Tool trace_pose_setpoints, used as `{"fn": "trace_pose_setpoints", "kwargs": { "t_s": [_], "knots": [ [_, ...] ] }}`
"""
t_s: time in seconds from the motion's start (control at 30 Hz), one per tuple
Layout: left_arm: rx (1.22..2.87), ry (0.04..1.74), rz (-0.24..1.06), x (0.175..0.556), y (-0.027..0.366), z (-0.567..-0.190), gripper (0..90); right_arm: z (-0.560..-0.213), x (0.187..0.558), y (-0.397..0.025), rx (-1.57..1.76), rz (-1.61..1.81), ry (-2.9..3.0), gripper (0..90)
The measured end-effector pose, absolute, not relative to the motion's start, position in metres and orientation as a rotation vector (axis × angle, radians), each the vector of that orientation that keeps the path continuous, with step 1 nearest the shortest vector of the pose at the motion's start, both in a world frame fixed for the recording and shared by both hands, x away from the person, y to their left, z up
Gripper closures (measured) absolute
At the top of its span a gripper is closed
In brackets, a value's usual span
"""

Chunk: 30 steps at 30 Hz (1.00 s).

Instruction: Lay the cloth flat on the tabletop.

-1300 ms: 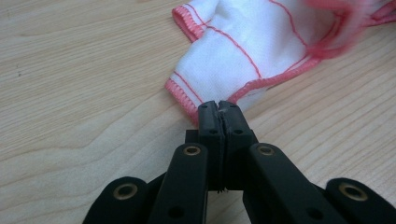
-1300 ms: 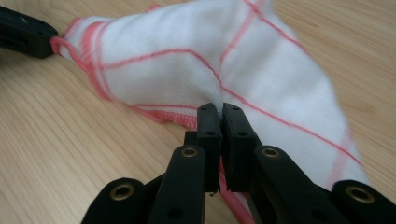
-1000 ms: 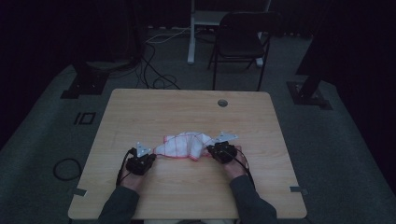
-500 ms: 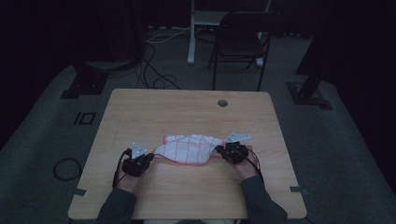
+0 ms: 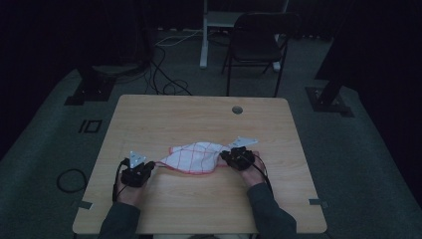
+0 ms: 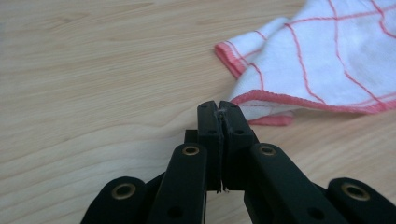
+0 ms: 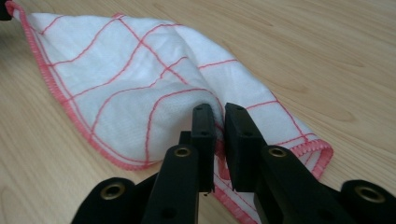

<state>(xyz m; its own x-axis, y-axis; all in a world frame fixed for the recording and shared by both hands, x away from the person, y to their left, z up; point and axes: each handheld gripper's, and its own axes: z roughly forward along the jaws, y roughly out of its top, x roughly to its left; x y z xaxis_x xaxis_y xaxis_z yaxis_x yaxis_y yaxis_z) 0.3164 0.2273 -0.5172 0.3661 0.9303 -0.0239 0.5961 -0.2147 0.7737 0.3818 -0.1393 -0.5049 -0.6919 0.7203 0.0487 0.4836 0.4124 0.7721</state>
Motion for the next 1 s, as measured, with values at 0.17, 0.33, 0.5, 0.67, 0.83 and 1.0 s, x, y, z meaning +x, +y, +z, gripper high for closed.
{"fn": "trace_pose_setpoints", "kwargs": {
  "t_s": [0.17, 0.33, 0.5, 0.67, 0.83, 1.0],
  "knots": [
    [1.893, 1.35, 0.643, 0.314, 0.236, -0.513, 83.8, -0.512, 0.389, -0.13, 1.073, 1.157, 2.388, 82.5],
    [1.873, 1.361, 0.638, 0.312, 0.241, -0.51, 82.4, -0.514, 0.391, -0.128, 1.077, 1.152, 2.393, 82.5],
    [1.952, 1.22, 0.608, 0.316, 0.204, -0.507, 80.2, -0.514, 0.394, -0.127, 1.082, 1.138, 2.398, 84.8],
    [2.023, 1.096, 0.574, 0.324, 0.158, -0.505, 75.3, -0.515, 0.398, -0.125, 1.091, 1.131, 2.398, 85.4],
    [2.058, 0.982, 0.545, 0.333, 0.11, -0.503, 69.3, -0.516, 0.399, -0.124, 1.09, 1.125, 2.404, 85.4],
    [2.09, 0.912, 0.523, 0.339, 0.08, -0.503, 66.2, -0.516, 0.399, -0.124, 1.088, 1.129, 2.413, 85.7]
  ]
}}
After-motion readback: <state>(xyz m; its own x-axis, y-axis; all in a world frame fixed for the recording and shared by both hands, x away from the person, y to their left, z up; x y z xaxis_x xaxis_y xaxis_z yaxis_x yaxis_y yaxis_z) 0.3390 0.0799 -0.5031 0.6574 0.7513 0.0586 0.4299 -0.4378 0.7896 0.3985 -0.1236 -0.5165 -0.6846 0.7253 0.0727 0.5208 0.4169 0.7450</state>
